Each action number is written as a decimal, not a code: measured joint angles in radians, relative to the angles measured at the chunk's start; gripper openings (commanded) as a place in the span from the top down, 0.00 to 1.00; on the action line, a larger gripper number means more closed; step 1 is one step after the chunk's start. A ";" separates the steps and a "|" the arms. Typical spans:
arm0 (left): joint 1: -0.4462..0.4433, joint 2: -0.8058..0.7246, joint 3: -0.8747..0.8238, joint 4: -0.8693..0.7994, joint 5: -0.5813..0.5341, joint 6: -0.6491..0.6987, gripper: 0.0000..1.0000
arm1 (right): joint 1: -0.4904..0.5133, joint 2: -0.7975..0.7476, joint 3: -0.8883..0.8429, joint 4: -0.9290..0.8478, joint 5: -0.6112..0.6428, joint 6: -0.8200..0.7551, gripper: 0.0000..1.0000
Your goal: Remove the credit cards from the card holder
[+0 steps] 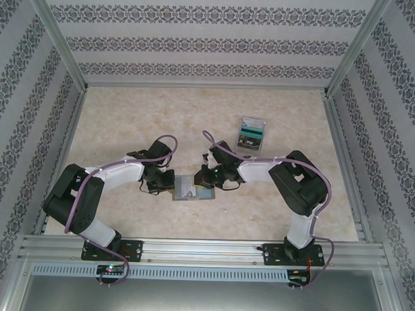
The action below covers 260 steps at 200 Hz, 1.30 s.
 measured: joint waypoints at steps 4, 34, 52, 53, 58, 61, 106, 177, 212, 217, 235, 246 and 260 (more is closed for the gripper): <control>0.000 0.000 0.000 0.000 0.000 0.000 1.00 | -0.005 -0.004 -0.003 -0.003 -0.002 -0.005 0.98; 0.000 0.000 0.000 0.000 0.000 0.002 1.00 | -0.042 -0.026 -0.024 -0.033 -0.012 -0.034 0.98; 0.000 0.000 0.000 0.000 0.000 0.003 1.00 | -0.059 -0.040 -0.036 -0.048 -0.014 -0.050 0.98; 0.000 0.000 0.001 0.000 0.000 0.003 1.00 | -0.060 -0.042 -0.037 -0.050 -0.014 -0.052 0.98; 0.000 0.001 0.001 0.000 0.000 0.003 1.00 | -0.062 -0.047 -0.041 -0.053 -0.014 -0.055 0.98; 0.000 0.001 0.001 0.000 0.000 0.004 1.00 | -0.065 -0.050 -0.043 -0.056 -0.014 -0.057 0.98; 0.000 0.011 0.013 -0.006 0.000 0.006 1.00 | -0.086 -0.077 -0.055 -0.087 -0.014 -0.086 0.98; 0.000 0.013 0.015 -0.006 0.000 0.007 1.00 | -0.128 -0.133 -0.069 -0.133 -0.013 -0.110 0.98; 0.000 0.015 0.018 -0.008 0.000 0.008 1.00 | -0.140 -0.175 -0.069 -0.168 -0.002 -0.118 0.98; 0.000 0.015 0.019 -0.008 0.000 0.008 1.00 | -0.142 -0.179 -0.069 -0.176 -0.001 -0.121 0.98; 0.000 0.016 0.030 -0.010 -0.003 0.011 0.98 | -0.151 -0.203 -0.062 -0.224 0.008 -0.139 0.98; 0.000 0.016 0.040 -0.013 -0.007 0.015 0.96 | -0.162 -0.222 -0.049 -0.260 0.015 -0.153 0.98; 0.000 0.014 0.058 -0.020 -0.013 0.021 0.92 | -0.179 -0.249 -0.012 -0.324 0.031 -0.182 0.98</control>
